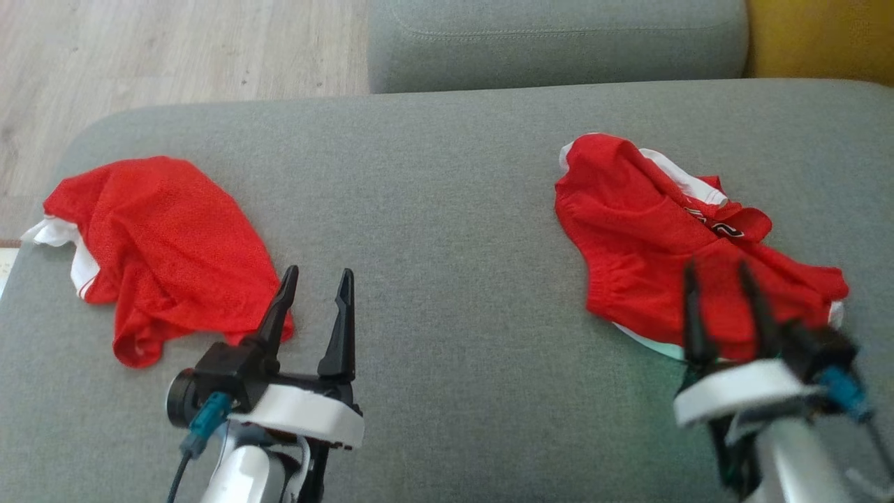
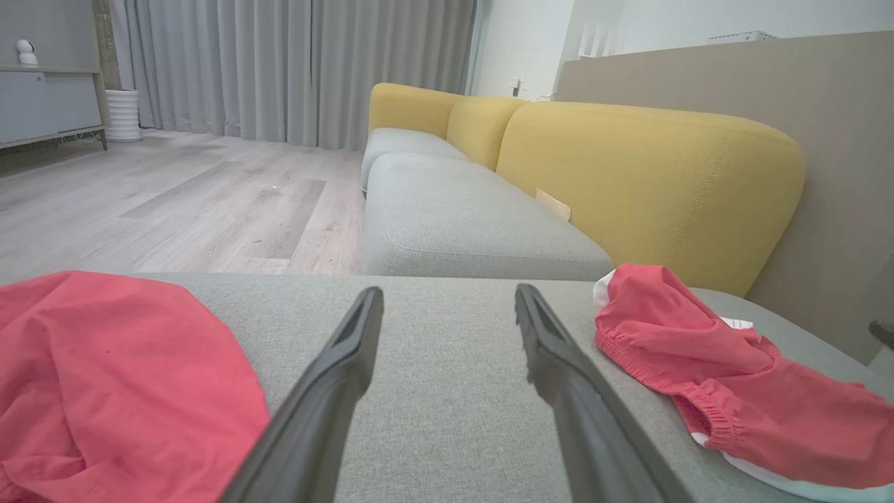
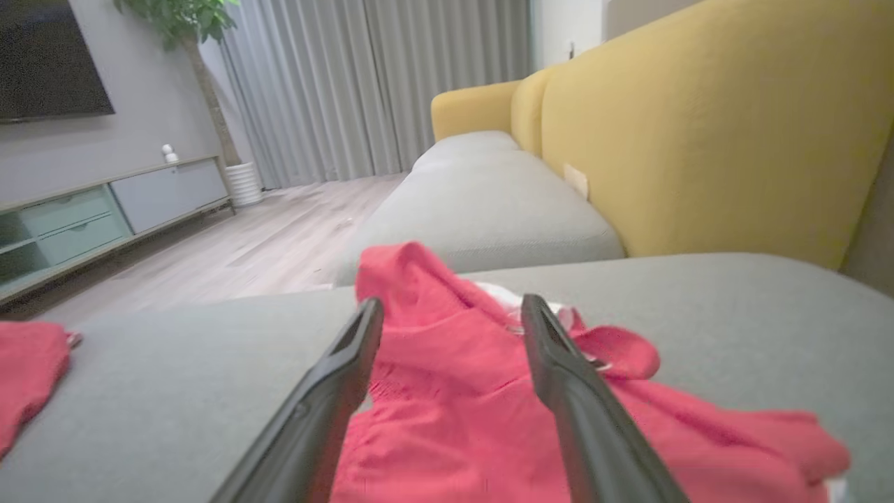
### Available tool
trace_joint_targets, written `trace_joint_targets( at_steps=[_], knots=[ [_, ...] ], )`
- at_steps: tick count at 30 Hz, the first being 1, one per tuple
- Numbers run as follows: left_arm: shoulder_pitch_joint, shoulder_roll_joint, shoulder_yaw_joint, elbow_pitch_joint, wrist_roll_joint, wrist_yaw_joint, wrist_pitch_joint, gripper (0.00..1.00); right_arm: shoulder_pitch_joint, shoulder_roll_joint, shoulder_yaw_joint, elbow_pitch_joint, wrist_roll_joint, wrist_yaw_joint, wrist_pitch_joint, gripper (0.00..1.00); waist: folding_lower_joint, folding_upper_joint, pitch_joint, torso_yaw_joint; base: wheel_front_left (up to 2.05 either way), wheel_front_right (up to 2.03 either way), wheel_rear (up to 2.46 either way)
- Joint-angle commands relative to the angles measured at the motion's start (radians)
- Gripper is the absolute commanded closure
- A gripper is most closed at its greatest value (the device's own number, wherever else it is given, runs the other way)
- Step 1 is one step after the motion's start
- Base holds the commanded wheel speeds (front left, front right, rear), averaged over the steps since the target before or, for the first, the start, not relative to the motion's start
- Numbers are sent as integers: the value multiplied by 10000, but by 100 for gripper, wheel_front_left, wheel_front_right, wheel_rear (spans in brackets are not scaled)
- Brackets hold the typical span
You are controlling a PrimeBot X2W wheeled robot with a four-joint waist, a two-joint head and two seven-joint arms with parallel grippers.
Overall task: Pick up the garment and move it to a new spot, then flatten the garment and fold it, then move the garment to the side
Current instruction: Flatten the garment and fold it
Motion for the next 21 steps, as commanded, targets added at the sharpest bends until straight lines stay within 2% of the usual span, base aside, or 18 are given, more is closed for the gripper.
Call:
trace_joint_targets(
  at_steps=[1,6,14,18,21],
  knots=[
    [-327,7,321,-411,-58,20,-122,0,-7,-51,510,-446,154,-7,-126,0,0,-1,-30,-9,0,0,0],
    [-268,7,330,-512,-180,-2,-122,0,855,-51,1516,-820,468,-7,-161,0,0,-1,-88,-3,0,0,0],
    [-192,7,347,-404,-163,-107,-122,0,939,-51,1558,-881,604,-7,-195,0,0,-1,-80,134,0,0,0],
    [-321,7,240,-392,-141,-151,-122,0,677,-51,1632,-654,136,-7,-23,0,0,-1,142,382,0,0,0],
    [-455,7,161,-401,-192,-114,-122,0,236,-51,1823,-111,-548,-7,561,0,0,-1,407,713,0,0,0]
  ],
)
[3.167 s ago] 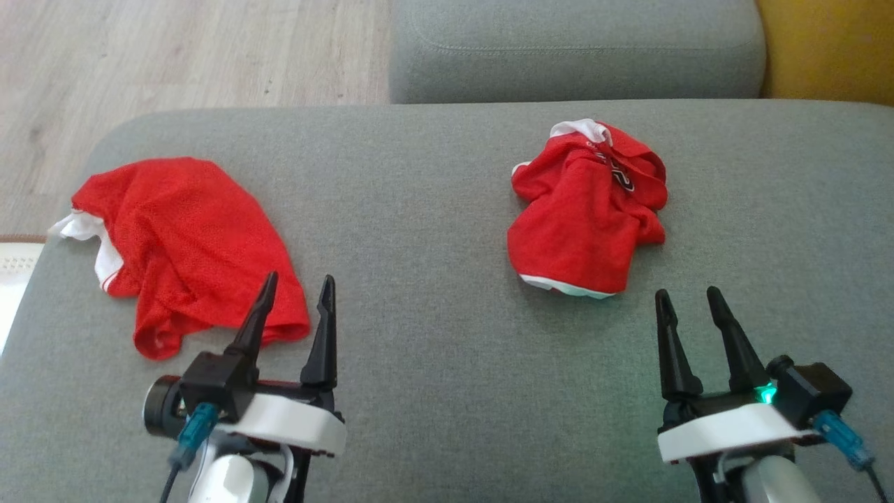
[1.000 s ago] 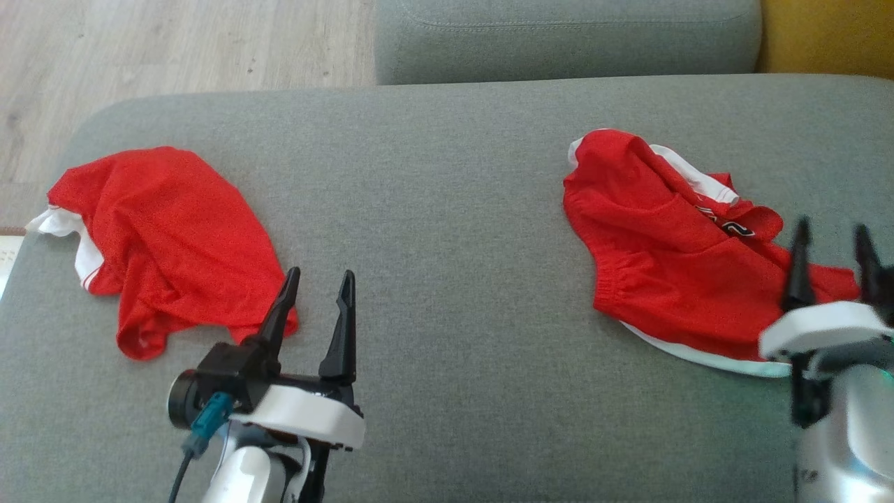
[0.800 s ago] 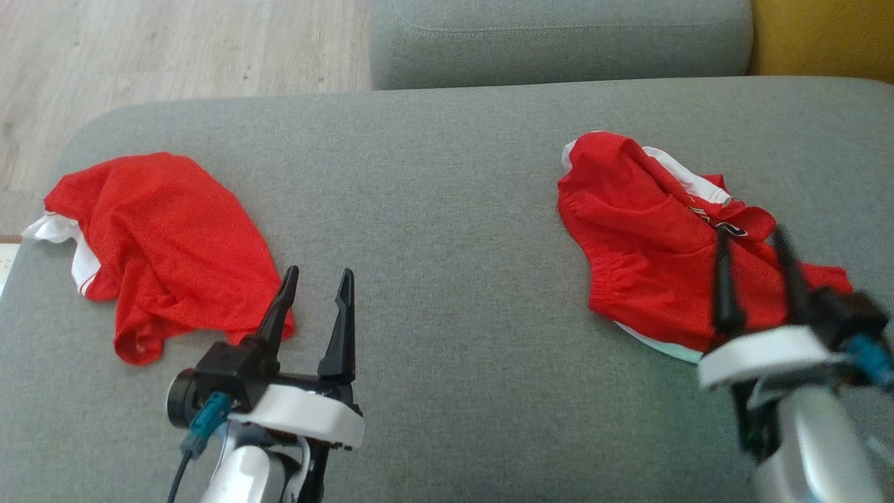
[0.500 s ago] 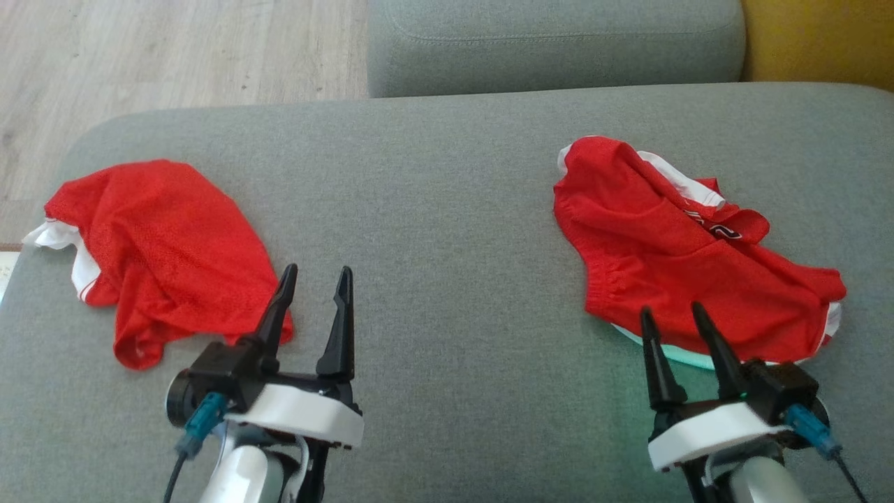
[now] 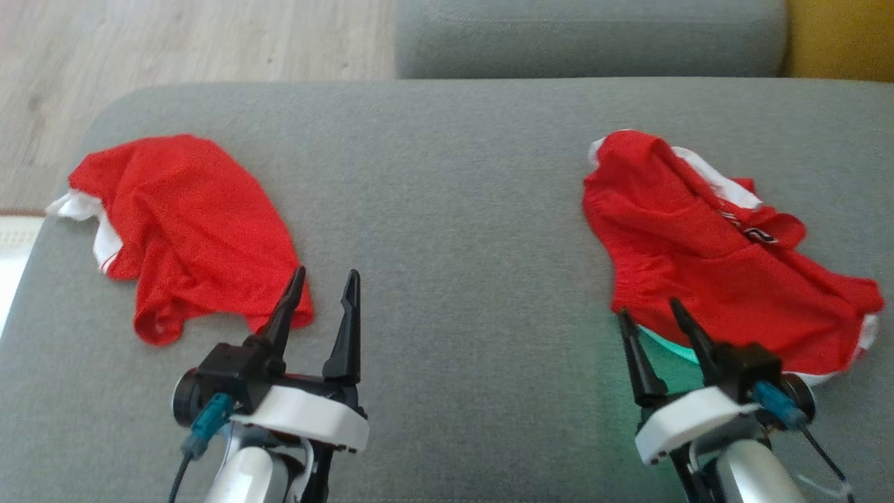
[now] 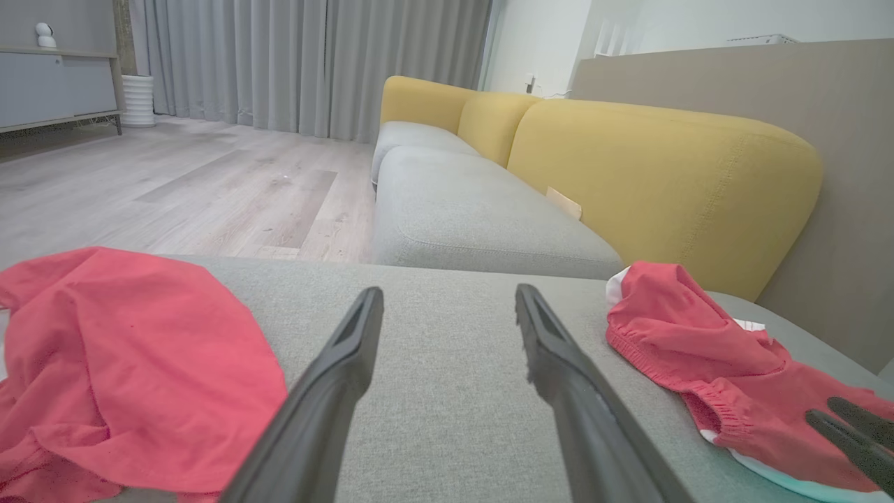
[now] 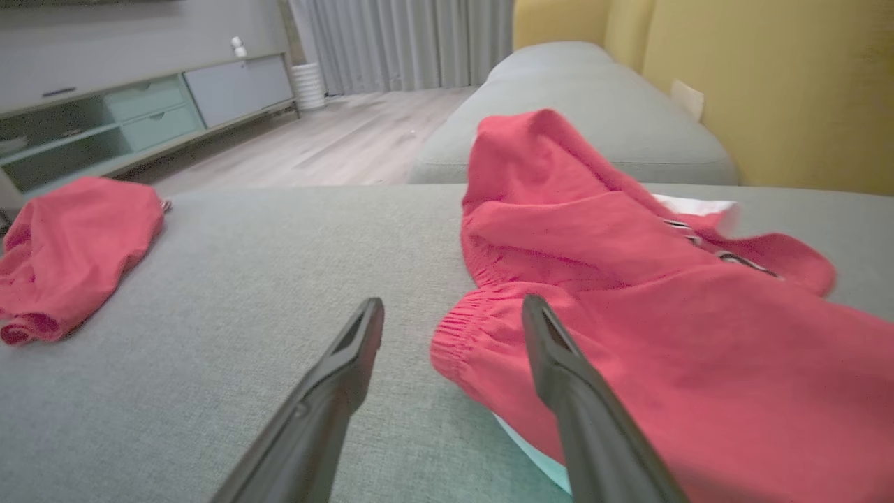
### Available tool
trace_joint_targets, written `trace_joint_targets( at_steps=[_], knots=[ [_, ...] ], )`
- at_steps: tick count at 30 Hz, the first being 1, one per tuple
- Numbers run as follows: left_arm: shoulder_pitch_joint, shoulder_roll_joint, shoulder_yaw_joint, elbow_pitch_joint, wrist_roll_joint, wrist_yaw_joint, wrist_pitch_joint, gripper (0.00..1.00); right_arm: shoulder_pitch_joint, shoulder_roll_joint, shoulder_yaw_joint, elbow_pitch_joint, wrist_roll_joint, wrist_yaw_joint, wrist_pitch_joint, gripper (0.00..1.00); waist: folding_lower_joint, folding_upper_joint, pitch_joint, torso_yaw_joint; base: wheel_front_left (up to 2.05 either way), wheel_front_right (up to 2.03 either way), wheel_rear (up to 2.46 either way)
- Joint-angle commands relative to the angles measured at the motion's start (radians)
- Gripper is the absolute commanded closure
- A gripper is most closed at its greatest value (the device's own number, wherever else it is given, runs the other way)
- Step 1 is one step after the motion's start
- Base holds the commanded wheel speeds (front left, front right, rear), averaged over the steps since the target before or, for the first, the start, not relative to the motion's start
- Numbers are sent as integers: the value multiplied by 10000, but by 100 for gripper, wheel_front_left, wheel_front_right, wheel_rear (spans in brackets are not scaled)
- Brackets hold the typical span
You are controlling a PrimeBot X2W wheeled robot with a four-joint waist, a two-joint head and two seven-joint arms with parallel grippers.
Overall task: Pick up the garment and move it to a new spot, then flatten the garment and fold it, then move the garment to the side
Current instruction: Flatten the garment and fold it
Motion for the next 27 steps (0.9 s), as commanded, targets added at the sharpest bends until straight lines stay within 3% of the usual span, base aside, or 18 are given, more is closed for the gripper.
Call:
trace_joint_targets(
  at_steps=[1,11,19,20,21,27],
  knots=[
    [-508,5,257,-311,-29,-1,-122,0,-642,-47,227,-122,-163,-7,112,0,0,0,200,230,0,0,0],
    [-676,5,123,-251,-86,12,-122,0,-1741,-47,-733,1809,-995,-7,495,0,0,0,572,883,0,0,0],
    [-737,5,80,-267,-89,45,-122,0,-2147,-47,-1181,2834,-836,-7,202,0,0,0,672,976,0,0,0],
    [-749,5,70,-269,-93,50,-122,0,-2209,-47,-1119,2946,-700,-7,123,54,0,0,690,978,0,0,0],
    [-763,5,56,-270,-99,57,-122,0,-2275,-47,-1035,3057,-536,-7,56,100,0,0,706,978,0,0,0],
    [-813,5,-17,-258,-126,71,-122,0,-2714,-47,-64,3334,336,-7,-411,100,0,0,751,940,0,0,0]
  ],
)
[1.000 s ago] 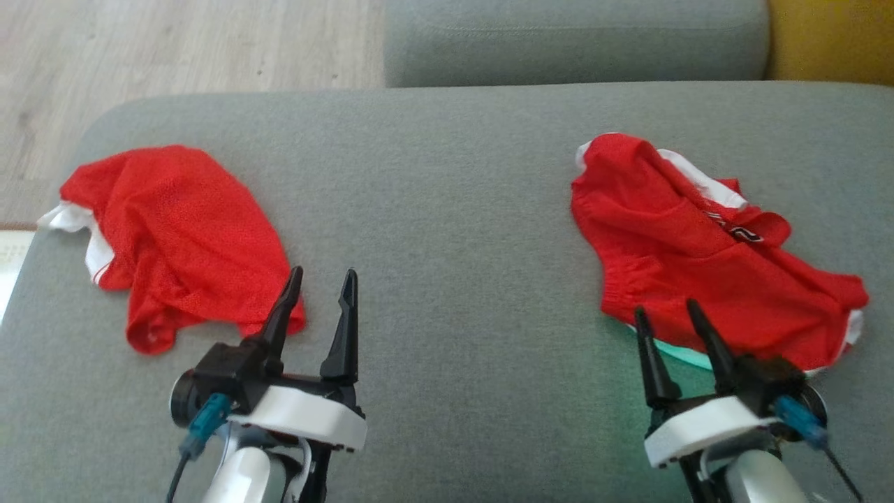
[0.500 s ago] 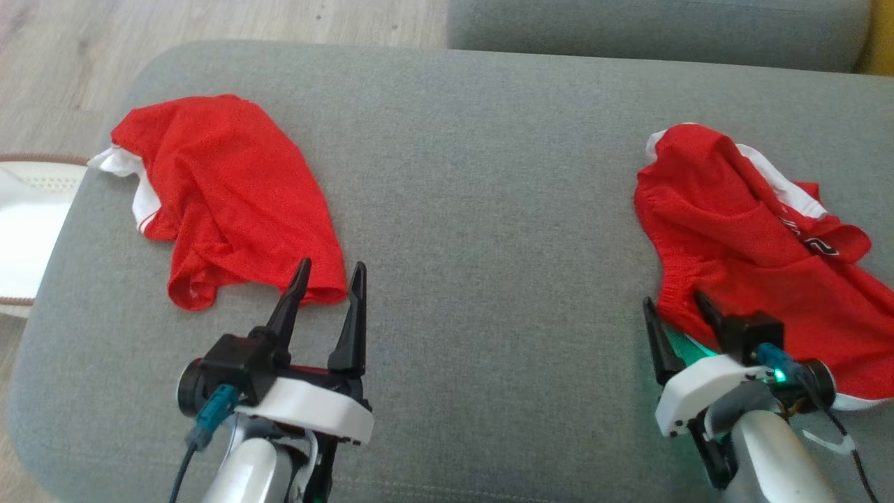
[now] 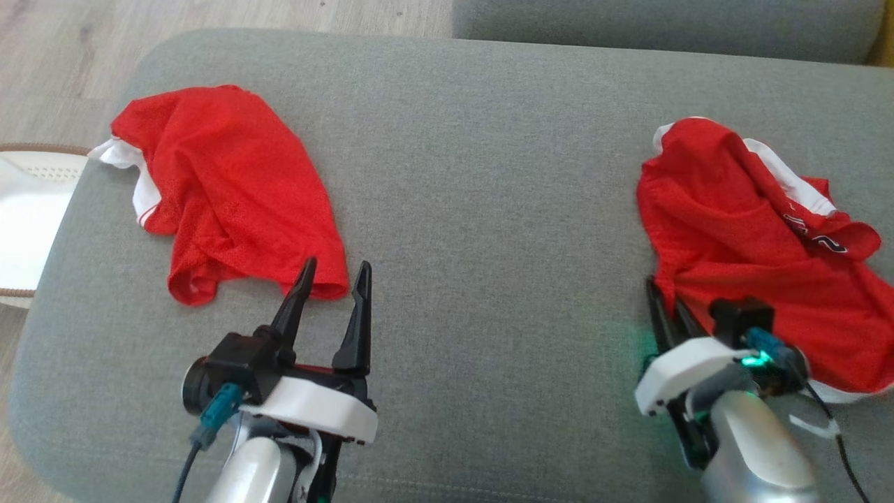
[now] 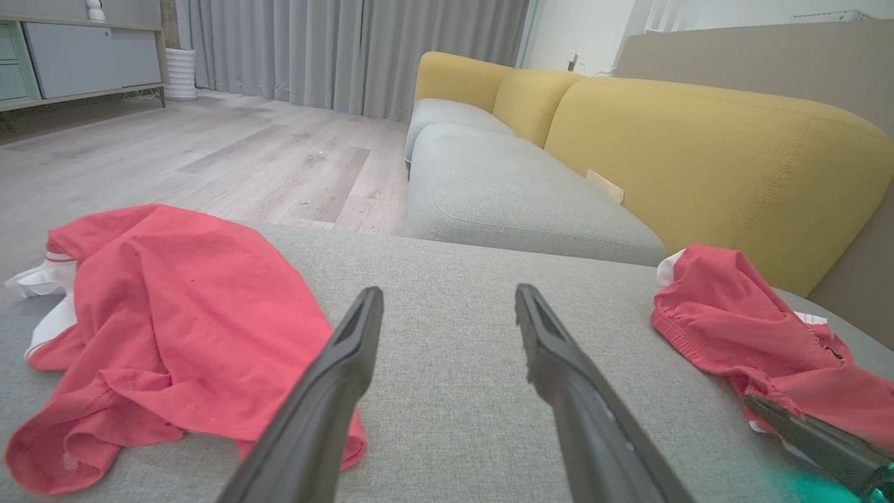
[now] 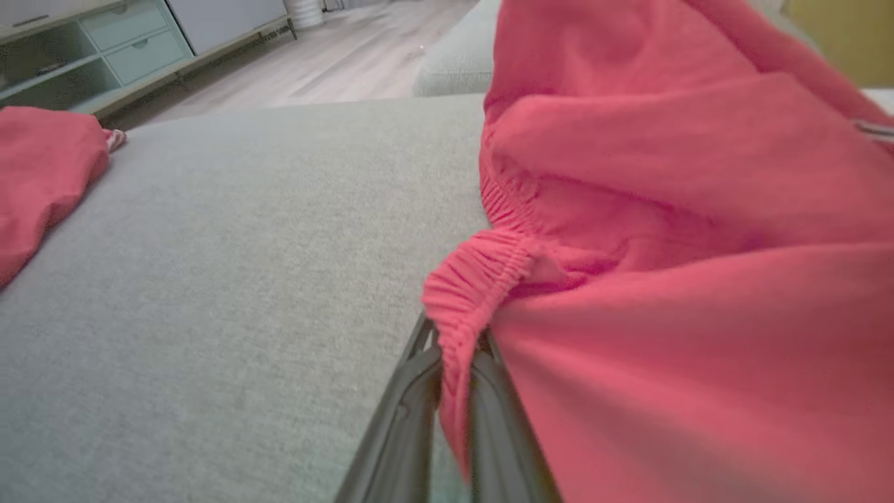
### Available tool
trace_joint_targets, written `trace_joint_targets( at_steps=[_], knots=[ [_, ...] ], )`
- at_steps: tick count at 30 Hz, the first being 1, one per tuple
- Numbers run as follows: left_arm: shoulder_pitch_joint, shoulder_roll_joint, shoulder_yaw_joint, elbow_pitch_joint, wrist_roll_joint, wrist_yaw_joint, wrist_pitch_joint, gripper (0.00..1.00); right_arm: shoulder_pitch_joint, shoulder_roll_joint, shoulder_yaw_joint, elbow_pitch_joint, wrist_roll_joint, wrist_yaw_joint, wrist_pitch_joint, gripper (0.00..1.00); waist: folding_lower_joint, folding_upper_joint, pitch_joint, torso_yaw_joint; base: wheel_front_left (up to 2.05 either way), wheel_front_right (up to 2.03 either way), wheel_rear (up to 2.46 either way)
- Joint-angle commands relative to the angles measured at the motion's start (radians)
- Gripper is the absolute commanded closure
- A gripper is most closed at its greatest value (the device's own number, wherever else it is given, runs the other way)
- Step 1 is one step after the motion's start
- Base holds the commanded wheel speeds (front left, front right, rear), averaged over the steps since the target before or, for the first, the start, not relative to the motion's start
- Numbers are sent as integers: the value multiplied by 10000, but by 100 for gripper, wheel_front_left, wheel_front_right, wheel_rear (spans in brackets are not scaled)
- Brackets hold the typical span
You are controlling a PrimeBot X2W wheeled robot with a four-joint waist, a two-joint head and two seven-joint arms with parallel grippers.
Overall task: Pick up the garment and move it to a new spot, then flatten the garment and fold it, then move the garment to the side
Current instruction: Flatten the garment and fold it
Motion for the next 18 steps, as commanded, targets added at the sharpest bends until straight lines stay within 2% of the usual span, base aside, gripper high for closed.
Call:
trace_joint_targets(
  at_steps=[1,11,18],
  knots=[
    [-531,5,245,-323,-39,52,-122,0,-459,-26,581,-282,284,-7,-193,100,0,0,2,-10,0,0,0],
    [-562,5,149,-292,-146,92,-122,0,-1185,-26,3805,-721,2074,-7,-252,100,0,0,-37,-19,0,0,0],
    [-543,5,127,-271,-159,107,-122,0,-1589,-26,5178,-613,2859,-7,-242,100,0,0,-57,67,0,0,0]
  ],
)
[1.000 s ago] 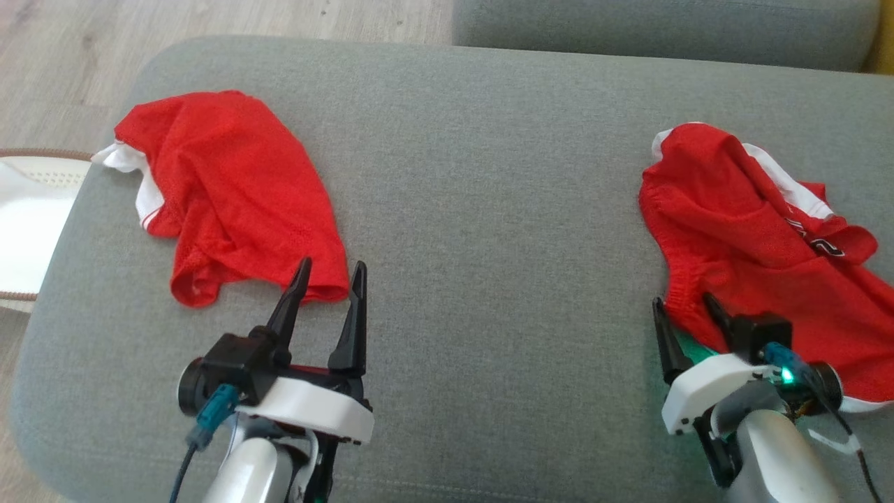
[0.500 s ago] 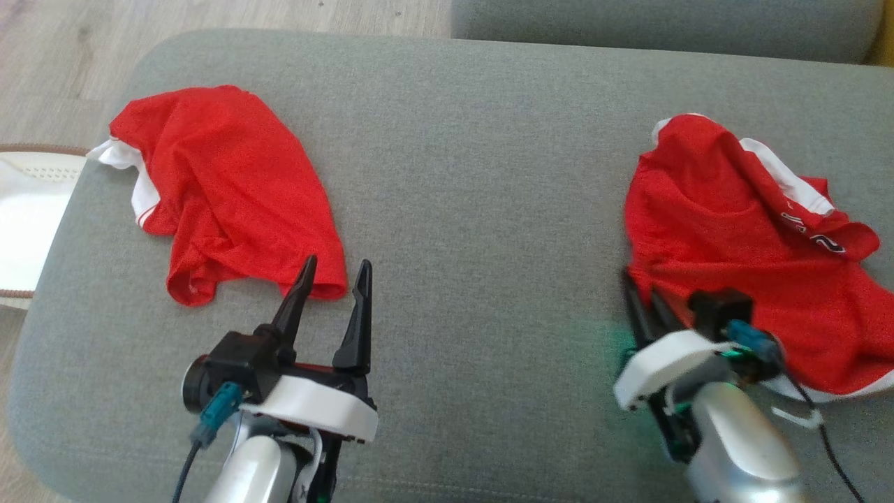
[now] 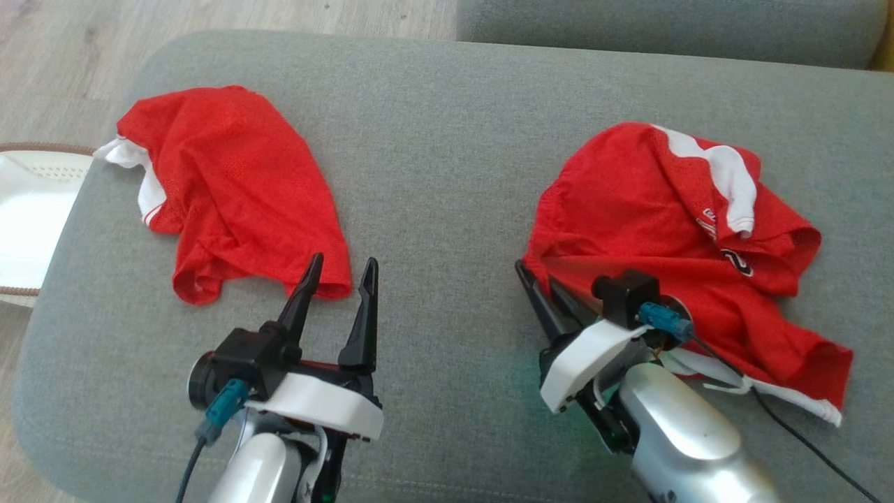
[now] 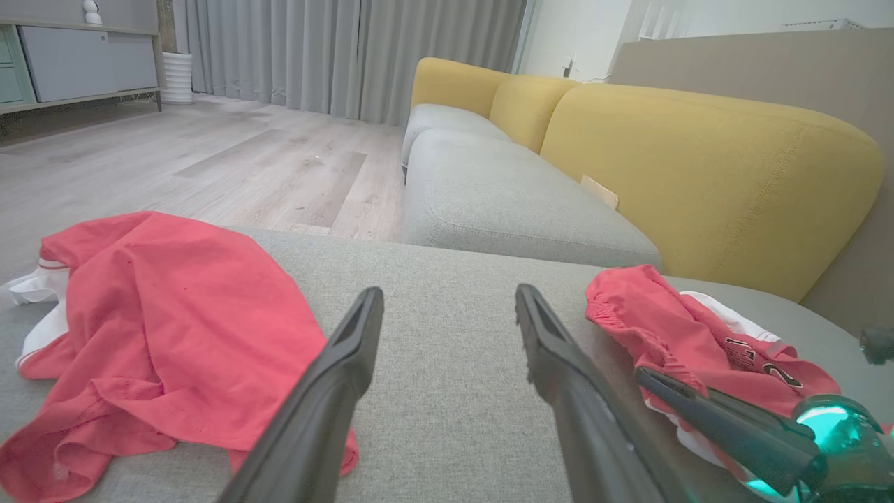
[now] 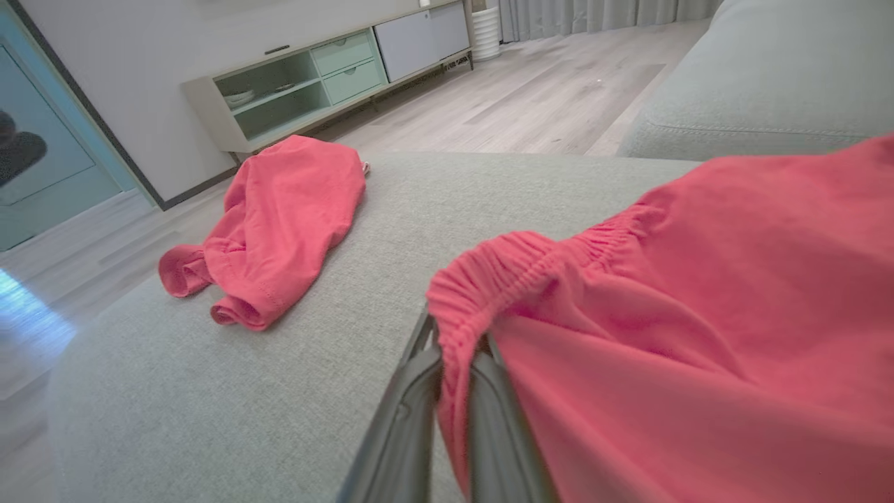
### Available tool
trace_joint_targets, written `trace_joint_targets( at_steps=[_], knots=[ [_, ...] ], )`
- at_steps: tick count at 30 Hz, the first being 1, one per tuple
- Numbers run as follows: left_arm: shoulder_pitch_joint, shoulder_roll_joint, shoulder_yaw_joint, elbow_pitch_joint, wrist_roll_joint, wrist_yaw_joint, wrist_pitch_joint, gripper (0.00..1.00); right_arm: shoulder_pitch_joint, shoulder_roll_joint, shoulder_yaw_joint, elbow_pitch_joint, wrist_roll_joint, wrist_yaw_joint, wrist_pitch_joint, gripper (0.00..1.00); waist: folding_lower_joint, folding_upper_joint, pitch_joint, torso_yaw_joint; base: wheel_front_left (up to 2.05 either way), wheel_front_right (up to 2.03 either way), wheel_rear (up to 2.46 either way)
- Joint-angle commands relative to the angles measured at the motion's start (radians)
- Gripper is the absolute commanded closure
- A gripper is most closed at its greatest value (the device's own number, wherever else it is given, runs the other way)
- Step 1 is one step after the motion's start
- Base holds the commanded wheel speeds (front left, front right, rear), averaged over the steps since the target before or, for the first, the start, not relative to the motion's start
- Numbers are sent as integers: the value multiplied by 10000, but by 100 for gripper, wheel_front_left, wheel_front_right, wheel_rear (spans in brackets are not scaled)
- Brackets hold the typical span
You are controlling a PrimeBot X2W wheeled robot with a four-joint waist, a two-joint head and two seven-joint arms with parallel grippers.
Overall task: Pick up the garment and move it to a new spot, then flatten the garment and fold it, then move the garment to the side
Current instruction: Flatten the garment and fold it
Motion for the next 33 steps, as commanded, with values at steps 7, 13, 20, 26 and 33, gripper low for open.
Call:
trace_joint_targets(
  at_steps=[7,13,20,26,33],
  knots=[
    [-244,7,472,-258,-49,85,-122,0,-289,82,177,161,177,-7,-200,0,0,0,-256,-335,0,0,0],
    [-120,7,673,-230,4,5,-122,0,317,-22,-981,-105,-297,-7,-310,0,0,0,-612,-964,0,0,0],
    [33,7,785,-178,72,-181,-122,0,1814,-335,-3083,-1953,-1052,-7,-325,0,0,0,-930,-1687,0,0,0],
    [126,7,823,-58,57,-371,-122,0,3850,-165,-5036,-4307,-1852,-7,-327,0,0,0,-993,-2500,0,0,0],
    [87,7,636,420,56,-568,-122,0,4861,49,-5818,-4964,-2272,-7,-328,0,0,0,-901,-2897,0,0,0]
  ],
)
